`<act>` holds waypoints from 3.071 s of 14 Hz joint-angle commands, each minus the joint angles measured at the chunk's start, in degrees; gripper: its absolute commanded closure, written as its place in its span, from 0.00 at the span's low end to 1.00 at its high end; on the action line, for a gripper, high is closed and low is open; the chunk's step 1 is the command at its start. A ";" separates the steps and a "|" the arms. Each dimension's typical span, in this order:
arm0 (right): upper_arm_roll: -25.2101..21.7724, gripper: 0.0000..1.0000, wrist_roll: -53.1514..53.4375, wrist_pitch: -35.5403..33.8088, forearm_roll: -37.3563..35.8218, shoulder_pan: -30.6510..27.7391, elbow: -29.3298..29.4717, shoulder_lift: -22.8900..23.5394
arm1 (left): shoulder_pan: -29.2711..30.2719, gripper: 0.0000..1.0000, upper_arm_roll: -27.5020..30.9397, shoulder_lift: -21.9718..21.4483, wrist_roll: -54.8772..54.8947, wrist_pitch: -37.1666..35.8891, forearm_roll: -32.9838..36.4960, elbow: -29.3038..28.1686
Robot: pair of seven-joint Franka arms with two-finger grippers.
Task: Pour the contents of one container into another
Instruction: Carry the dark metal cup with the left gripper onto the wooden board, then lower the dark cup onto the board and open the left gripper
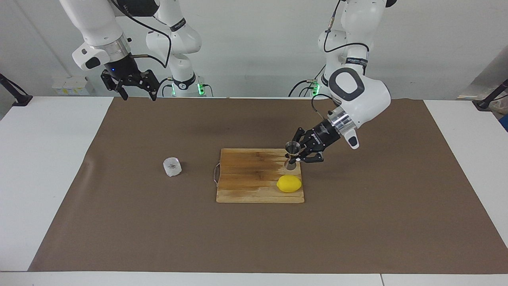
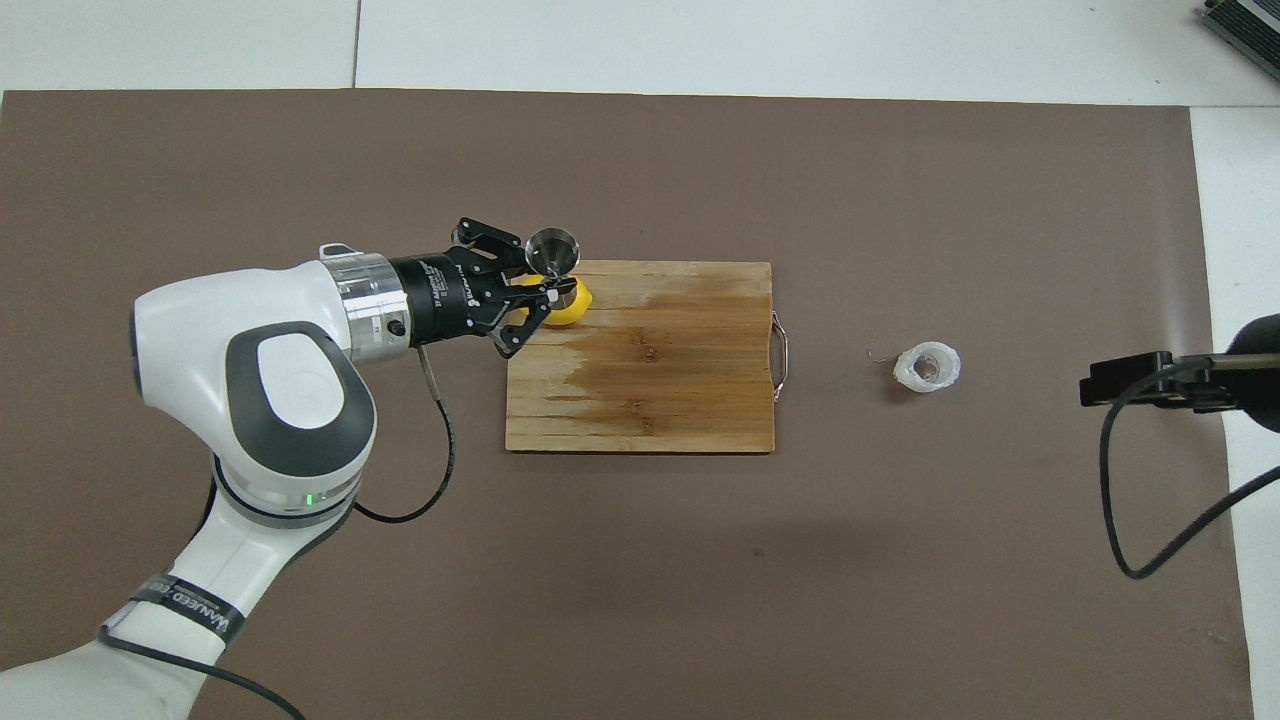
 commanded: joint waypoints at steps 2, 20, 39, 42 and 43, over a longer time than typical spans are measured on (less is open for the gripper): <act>0.26 0.00 0.64 -0.78 1.36 -0.56 0.39 -0.25 | -8.43 1.00 0.97 -0.02 -1.37 10.21 -5.69 -1.33; 0.26 0.00 0.64 -0.78 1.27 -0.56 0.39 -0.16 | -8.97 1.00 0.97 9.39 32.37 4.69 -33.91 -2.03; 0.26 0.00 0.64 -0.78 1.27 -0.56 0.39 -0.25 | -9.85 0.00 0.80 11.41 39.32 8.38 -45.09 -1.77; -0.35 0.00 0.29 -1.48 1.27 -1.17 0.39 -0.25 | -9.58 0.00 0.89 10.71 39.06 9.35 -38.61 -1.33; -0.62 0.00 0.20 -4.27 1.27 -1.52 -0.13 -1.04 | -9.67 0.00 0.97 10.45 38.89 9.44 -34.66 -1.33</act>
